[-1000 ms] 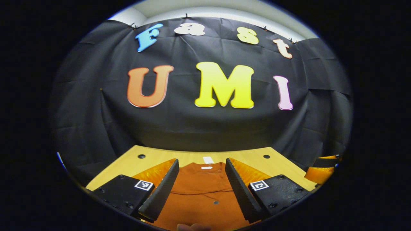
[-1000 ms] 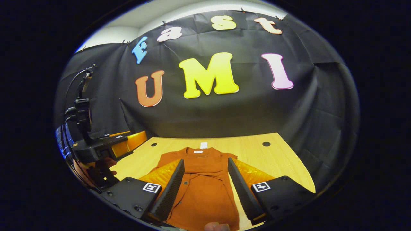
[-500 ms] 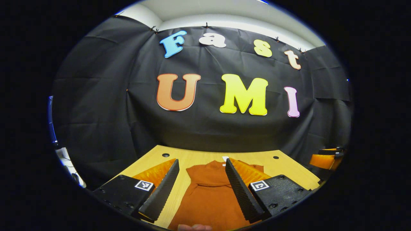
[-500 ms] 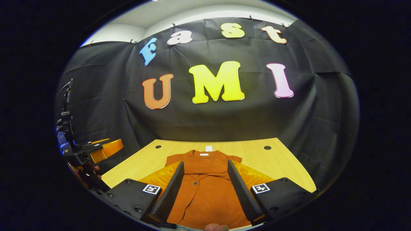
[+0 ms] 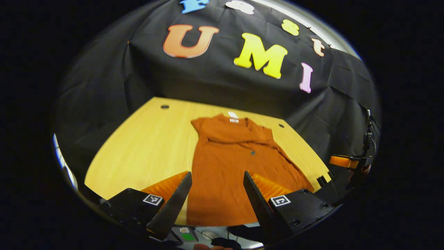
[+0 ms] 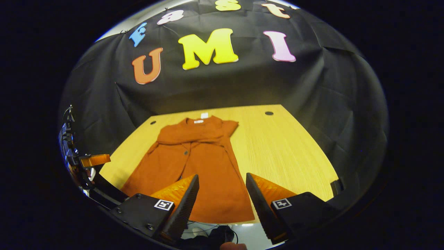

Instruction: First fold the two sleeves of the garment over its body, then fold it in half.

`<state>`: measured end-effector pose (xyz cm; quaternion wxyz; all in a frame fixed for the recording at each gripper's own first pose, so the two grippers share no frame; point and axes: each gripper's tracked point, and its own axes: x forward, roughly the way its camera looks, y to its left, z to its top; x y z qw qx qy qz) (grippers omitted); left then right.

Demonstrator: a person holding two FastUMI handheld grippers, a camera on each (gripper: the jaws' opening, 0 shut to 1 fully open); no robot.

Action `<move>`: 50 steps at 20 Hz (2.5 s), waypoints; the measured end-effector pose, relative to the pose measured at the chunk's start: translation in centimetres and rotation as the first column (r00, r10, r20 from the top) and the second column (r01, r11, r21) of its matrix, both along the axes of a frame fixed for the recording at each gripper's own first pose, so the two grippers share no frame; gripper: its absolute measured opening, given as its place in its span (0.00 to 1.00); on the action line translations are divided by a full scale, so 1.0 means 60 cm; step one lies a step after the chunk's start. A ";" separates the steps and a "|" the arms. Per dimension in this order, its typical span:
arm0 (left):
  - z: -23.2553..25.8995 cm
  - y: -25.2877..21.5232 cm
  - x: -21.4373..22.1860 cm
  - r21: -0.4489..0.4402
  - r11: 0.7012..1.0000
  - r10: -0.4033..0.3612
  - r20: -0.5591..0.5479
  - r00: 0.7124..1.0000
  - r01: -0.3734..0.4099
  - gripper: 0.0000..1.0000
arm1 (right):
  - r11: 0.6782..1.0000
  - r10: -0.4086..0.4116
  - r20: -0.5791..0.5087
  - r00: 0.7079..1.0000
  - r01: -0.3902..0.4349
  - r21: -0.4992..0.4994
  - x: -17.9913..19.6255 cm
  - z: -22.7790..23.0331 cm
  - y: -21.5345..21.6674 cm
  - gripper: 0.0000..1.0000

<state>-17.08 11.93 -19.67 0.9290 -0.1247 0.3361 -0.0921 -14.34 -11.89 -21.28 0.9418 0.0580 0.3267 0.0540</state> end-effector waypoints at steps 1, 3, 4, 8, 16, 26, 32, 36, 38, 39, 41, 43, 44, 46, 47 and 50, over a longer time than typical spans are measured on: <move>-0.034 0.006 -0.017 -0.003 1.000 -0.003 -0.056 0.998 0.003 0.97 | 1.000 -0.008 -0.041 0.999 0.008 -0.005 -0.016 -0.032 -0.010 0.88; -0.085 0.012 -0.043 -0.007 1.000 -0.006 -0.125 0.992 0.005 0.97 | 0.999 -0.043 -0.104 0.994 0.044 0.004 -0.030 -0.081 -0.021 0.87; -0.104 0.017 -0.049 -0.009 1.000 -0.003 -0.152 0.988 0.002 0.97 | 0.998 -0.060 -0.134 0.989 0.061 0.002 -0.041 -0.106 -0.026 0.86; -0.138 0.018 -0.068 -0.035 0.999 0.015 -0.215 0.976 -0.023 0.97 | 0.997 -0.081 -0.204 0.976 0.080 -0.015 -0.045 -0.174 -0.025 0.86; -0.161 0.016 -0.065 -0.013 0.999 0.048 -0.237 0.970 -0.053 0.92 | 0.993 -0.057 -0.269 0.962 0.025 -0.119 -0.049 -0.239 -0.013 0.88; -0.139 -0.037 -0.035 0.031 0.999 -0.007 -0.201 0.980 0.013 0.04 | 1.000 -0.022 -0.307 0.951 0.024 0.001 -0.028 -0.217 0.024 0.05; -0.033 -0.022 -0.004 0.066 0.996 -0.057 -0.066 0.996 0.062 0.03 | 0.985 -0.049 -0.219 0.975 0.083 0.149 0.005 -0.094 0.036 0.05; 0.044 -0.011 0.038 0.094 0.993 -0.074 0.038 0.997 0.070 0.03 | 0.961 -0.087 -0.133 0.987 0.118 0.250 0.061 0.010 0.045 0.05; 0.085 -0.011 0.074 0.117 0.989 -0.098 0.100 0.990 0.086 0.03 | 0.955 -0.094 -0.085 0.992 0.114 0.275 0.102 0.054 0.043 0.05; 0.103 -0.011 0.094 0.127 0.988 -0.107 0.123 0.987 0.091 0.03 | 0.952 -0.096 -0.065 0.993 0.110 0.286 0.127 0.077 0.043 0.05; 0.137 -0.010 0.143 0.144 0.986 -0.111 0.157 0.981 0.088 0.03 | 0.950 -0.091 -0.020 0.996 0.093 0.298 0.184 0.119 0.045 0.05; 0.183 -0.013 0.205 0.128 0.988 -0.111 0.199 0.974 0.087 0.03 | 0.956 -0.076 0.031 0.997 0.064 0.286 0.252 0.156 0.047 0.05; 0.203 -0.013 0.238 0.116 0.990 -0.106 0.202 0.974 0.084 0.03 | 0.956 -0.067 0.046 0.997 0.050 0.289 0.287 0.176 0.050 0.05; 0.236 -0.010 0.309 0.103 0.992 -0.091 0.215 0.972 0.070 0.03 | 0.956 -0.053 0.083 0.995 0.026 0.292 0.362 0.208 0.054 0.05; 0.244 -0.011 0.346 0.103 0.993 -0.086 0.208 0.974 0.066 0.03 | 0.958 -0.046 0.096 0.994 0.017 0.286 0.403 0.214 0.055 0.05; 0.248 -0.018 0.454 0.142 0.987 -0.103 0.194 0.976 0.076 0.03 | 0.954 -0.031 0.098 0.995 0.000 0.301 0.517 0.207 0.070 0.04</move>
